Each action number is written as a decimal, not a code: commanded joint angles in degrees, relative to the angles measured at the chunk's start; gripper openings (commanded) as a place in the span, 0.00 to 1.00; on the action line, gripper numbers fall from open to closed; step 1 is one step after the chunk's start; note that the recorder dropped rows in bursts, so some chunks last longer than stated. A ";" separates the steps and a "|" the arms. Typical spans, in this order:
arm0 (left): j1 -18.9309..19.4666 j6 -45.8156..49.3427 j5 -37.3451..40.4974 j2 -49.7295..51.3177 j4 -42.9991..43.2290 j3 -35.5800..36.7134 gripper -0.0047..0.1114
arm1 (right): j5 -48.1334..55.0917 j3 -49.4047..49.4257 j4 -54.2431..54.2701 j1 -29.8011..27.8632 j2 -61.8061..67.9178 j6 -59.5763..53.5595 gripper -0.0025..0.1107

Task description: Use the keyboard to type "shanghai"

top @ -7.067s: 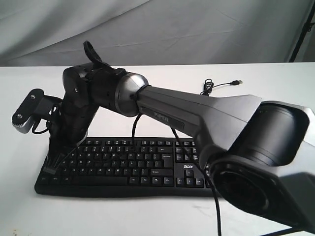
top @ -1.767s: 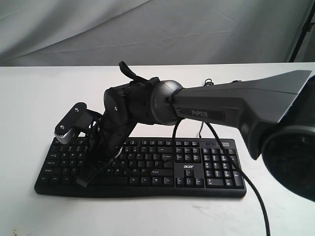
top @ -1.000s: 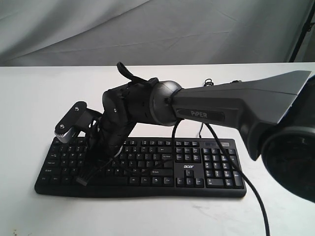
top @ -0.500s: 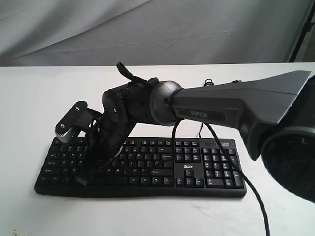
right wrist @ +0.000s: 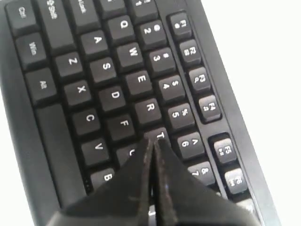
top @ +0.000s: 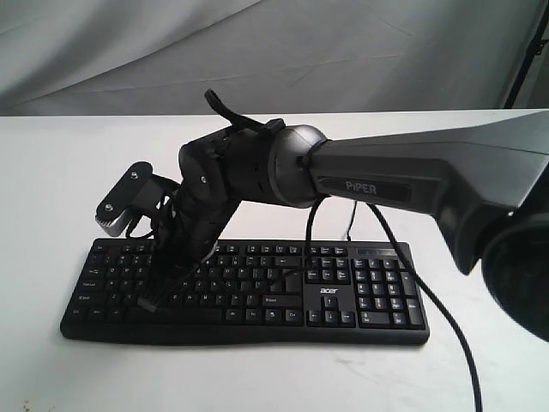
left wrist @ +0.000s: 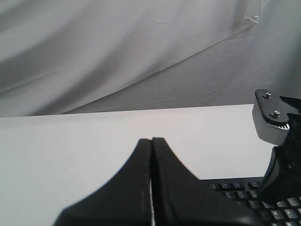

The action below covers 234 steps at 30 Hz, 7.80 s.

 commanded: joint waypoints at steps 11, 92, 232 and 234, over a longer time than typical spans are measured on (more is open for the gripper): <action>-0.37 -0.15 -0.31 -0.14 -0.11 0.10 0.04 | -2.18 5.21 -0.21 -1.08 -2.85 0.32 0.02; -0.37 -0.15 -0.31 -0.14 -0.11 0.10 0.04 | 0.90 -9.84 2.84 2.20 5.06 -6.09 0.02; -0.37 -0.15 -0.31 -0.14 -0.11 0.10 0.04 | -10.06 16.32 2.23 -5.21 -15.31 -4.69 0.02; -0.37 -0.15 -0.31 -0.14 -0.11 0.10 0.04 | -9.92 17.50 1.11 -5.21 -17.93 -3.63 0.02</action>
